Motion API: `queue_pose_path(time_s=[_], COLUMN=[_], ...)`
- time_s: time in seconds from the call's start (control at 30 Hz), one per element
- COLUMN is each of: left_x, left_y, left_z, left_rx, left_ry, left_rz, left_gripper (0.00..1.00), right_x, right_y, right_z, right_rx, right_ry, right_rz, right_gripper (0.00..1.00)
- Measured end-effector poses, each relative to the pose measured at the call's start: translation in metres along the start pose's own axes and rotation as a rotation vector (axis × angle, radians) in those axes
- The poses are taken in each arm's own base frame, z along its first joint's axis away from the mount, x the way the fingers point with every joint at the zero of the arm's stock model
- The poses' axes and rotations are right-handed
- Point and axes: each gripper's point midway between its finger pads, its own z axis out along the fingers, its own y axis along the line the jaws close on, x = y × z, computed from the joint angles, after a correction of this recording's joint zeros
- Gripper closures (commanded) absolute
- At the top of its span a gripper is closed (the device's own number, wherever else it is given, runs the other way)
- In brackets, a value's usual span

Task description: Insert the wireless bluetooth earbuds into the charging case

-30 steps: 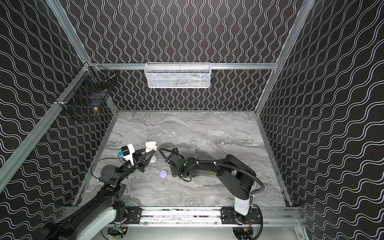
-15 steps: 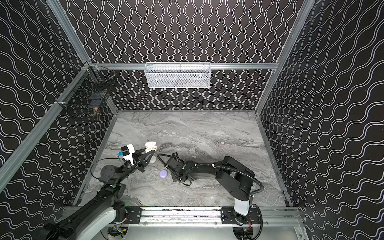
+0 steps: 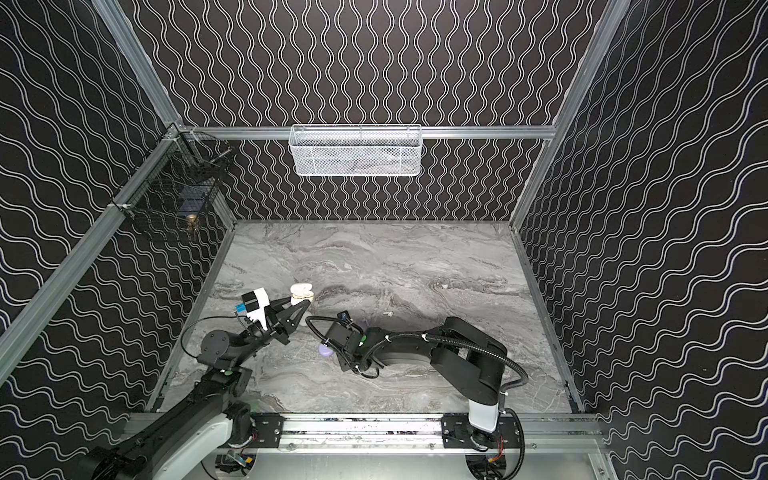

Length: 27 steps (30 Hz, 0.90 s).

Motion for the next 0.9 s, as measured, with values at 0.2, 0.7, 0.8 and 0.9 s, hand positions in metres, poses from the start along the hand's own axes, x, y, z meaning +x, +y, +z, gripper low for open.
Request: queue_pose_path(time_s=[0.2, 0.7, 0.8, 0.9], left_x=[-0.003, -0.004, -0.004, -0.004], left_y=[-0.002, -0.002, -0.002, -0.002], left_z=[-0.001, -0.001, -0.002, -0.002], left_rx=[0.003, 0.003, 0.003, 0.003], left_ry=[-0.008, -0.010, -0.010, -0.009], left_rz=[0.004, 0.005, 0.005, 0.005], left_gripper=[1.00, 1.00, 1.00, 1.00], right_x=[0.001, 0.005, 0.008, 0.010], right_y=[0.007, 0.024, 0.025, 0.031], right_z=[0.004, 0.002, 0.002, 0.001], right_rx=[-0.009, -0.074, -0.082, -0.100], right_ry=[0.010, 0.034, 0.040, 0.042], right_rz=[-0.008, -0.006, 0.000, 0.001], right_gripper=[0.66, 0.65, 0.65, 0.65])
